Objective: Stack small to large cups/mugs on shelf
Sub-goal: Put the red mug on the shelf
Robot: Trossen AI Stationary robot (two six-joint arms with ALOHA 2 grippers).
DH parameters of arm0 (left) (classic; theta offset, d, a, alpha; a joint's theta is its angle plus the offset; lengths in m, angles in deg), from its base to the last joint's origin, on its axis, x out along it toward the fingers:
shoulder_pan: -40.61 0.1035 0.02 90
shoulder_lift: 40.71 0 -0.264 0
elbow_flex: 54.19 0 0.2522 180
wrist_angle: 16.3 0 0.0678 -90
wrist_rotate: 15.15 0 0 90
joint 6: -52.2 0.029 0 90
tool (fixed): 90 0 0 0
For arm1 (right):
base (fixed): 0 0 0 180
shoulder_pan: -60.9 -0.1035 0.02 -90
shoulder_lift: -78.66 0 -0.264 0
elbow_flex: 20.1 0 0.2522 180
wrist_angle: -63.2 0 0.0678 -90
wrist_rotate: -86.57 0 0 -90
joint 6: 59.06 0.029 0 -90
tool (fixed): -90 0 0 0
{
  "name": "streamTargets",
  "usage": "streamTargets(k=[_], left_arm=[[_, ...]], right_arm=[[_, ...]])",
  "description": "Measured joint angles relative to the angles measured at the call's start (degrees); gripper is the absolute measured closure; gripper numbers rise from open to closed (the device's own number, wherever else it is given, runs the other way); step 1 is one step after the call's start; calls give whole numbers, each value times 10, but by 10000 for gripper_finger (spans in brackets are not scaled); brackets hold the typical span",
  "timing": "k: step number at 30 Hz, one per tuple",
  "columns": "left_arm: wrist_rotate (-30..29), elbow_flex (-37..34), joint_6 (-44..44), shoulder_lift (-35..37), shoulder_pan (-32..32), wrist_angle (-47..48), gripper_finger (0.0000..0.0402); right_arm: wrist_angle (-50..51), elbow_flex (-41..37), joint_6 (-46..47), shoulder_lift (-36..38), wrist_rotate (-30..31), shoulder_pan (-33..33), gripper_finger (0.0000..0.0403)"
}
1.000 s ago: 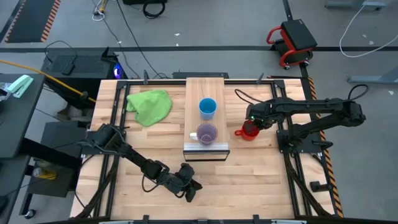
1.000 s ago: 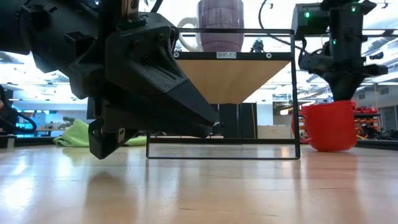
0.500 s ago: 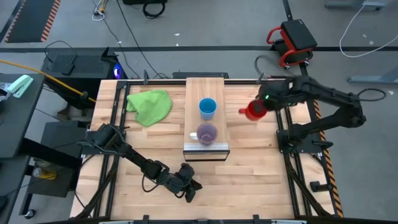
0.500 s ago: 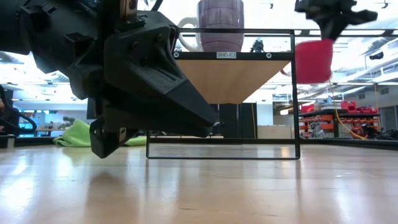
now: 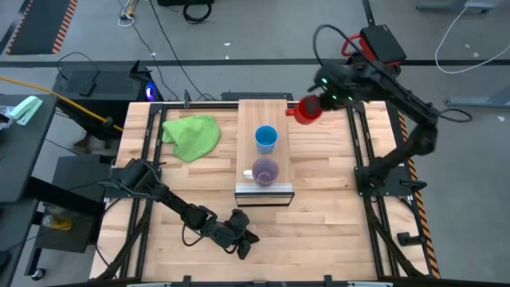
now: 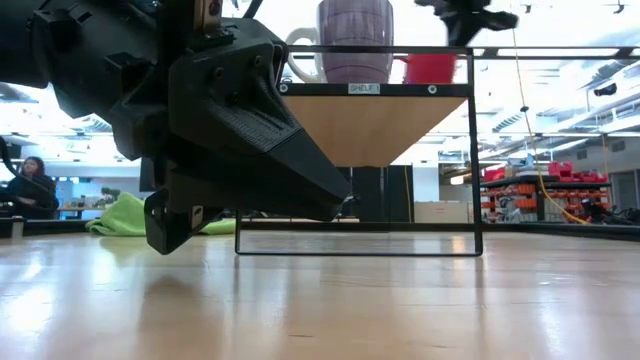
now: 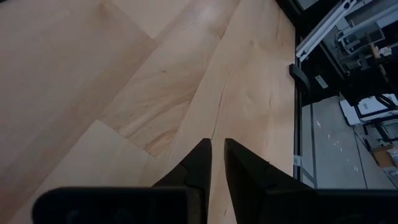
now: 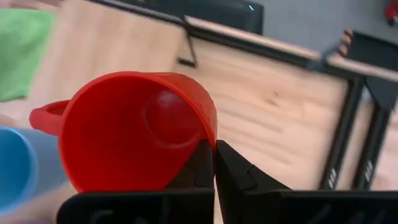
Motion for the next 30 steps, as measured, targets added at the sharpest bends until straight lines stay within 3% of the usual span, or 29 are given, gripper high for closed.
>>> streamTargets(k=[7, 12, 19, 30], left_arm=[[0, 0, 0, 0, 0, 0, 350], [0, 0, 0, 0, 0, 0, 350], [0, 0, 0, 0, 1, 0, 353], [0, 0, 0, 0, 1, 4, 354]], right_arm=[[-1, 169, -64, -128, -31, 18, 401], [0, 242, -83, -202, -52, 22, 401], [-1, 280, -88, -270, -89, 35, 401], [-40, 281, -76, -298, -142, 42, 401]])
